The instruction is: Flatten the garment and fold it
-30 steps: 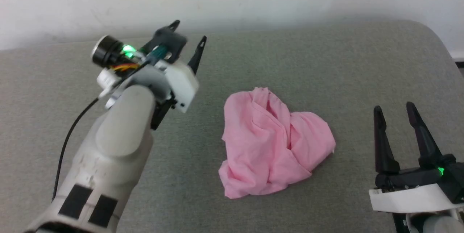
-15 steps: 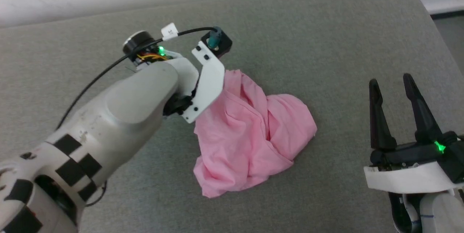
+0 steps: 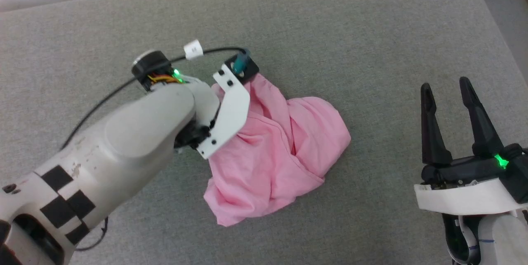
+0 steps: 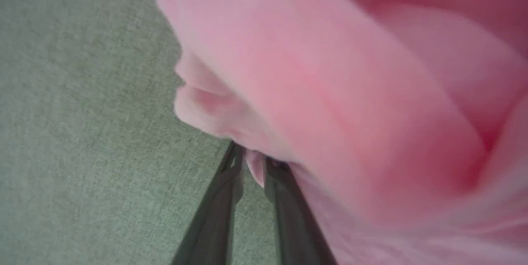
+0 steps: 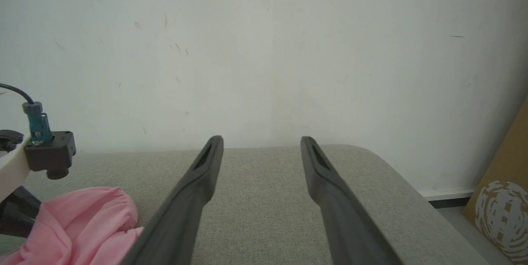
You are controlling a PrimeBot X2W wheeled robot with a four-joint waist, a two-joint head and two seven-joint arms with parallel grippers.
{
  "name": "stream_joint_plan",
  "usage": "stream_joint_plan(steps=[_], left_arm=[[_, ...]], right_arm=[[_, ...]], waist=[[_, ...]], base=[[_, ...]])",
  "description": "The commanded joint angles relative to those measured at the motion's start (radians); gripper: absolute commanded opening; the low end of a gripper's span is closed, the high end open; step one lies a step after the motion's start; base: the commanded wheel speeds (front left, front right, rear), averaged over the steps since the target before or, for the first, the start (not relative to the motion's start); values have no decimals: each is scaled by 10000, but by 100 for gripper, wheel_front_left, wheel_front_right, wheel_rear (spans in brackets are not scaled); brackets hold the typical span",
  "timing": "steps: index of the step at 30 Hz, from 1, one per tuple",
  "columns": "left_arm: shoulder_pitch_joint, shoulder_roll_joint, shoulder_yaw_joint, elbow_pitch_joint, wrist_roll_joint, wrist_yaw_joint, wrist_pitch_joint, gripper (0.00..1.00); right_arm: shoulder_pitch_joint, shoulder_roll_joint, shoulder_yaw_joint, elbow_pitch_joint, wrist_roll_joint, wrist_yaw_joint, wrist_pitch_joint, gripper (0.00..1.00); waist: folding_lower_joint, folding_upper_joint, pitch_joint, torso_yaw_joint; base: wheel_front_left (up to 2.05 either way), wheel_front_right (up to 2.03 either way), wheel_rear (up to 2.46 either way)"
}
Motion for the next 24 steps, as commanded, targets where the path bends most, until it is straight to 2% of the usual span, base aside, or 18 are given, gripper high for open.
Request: stream_joint_plan(steps=[1, 7, 13, 17, 24], left_arm=[[631, 3, -236, -26, -75, -78, -92, 0], [288, 791, -235, -766, -439, -78, -2509, 0], [978, 2228, 61, -358, -1095, -75, -4271, 0], [1977, 3003, 308, -103, -1526, 419, -4900, 0], [4060, 3981, 508, -262, -2551, 1383, -5495, 0]], right_arm=[[-58, 30, -19, 18, -28, -19, -46, 100], [248, 30, -200, 18, -221, -19, -46, 100], [612, 30, -280, -10, -382, -19, -46, 100], [801, 30, -263, 1, -458, -19, -46, 100], [1025, 30, -175, 65, -501, -19, -46, 100]], waist=[[1, 0, -229, 235], [1, 0, -861, 880], [1, 0, -1369, 1557], [1, 0, -1597, 1910], [1, 0, -1861, 2156]], base=[[0, 0, 0], [0, 0, 0], [0, 0, 0], [0, 0, 0], [0, 0, 0]])
